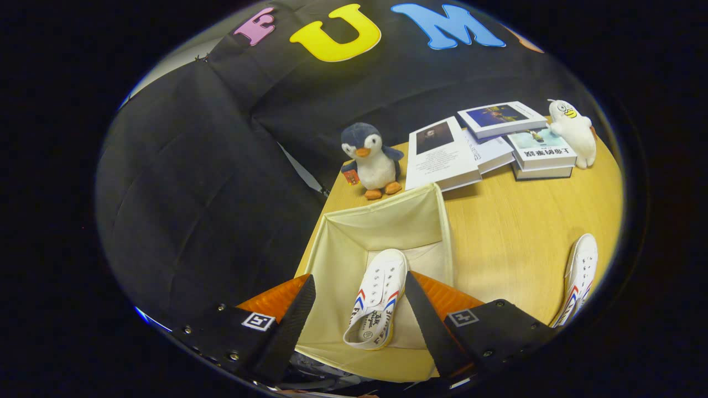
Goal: Open the storage box then place both shoes into the box .Put the left shoe in first, then the right shoe, with the right side of both shoes facing outward in a uniform manner.
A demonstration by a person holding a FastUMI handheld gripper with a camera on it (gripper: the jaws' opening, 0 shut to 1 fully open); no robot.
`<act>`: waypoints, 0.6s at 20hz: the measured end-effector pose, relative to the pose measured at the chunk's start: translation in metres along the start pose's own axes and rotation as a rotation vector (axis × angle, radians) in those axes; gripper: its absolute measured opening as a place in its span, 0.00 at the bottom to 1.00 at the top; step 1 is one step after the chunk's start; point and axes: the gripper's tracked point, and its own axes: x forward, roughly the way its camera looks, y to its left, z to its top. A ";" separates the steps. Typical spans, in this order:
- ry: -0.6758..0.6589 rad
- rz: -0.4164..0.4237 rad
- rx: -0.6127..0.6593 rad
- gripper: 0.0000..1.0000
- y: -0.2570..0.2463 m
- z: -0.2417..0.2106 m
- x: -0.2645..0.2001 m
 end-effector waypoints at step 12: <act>-0.124 -0.159 0.033 0.97 -0.117 0.029 -0.085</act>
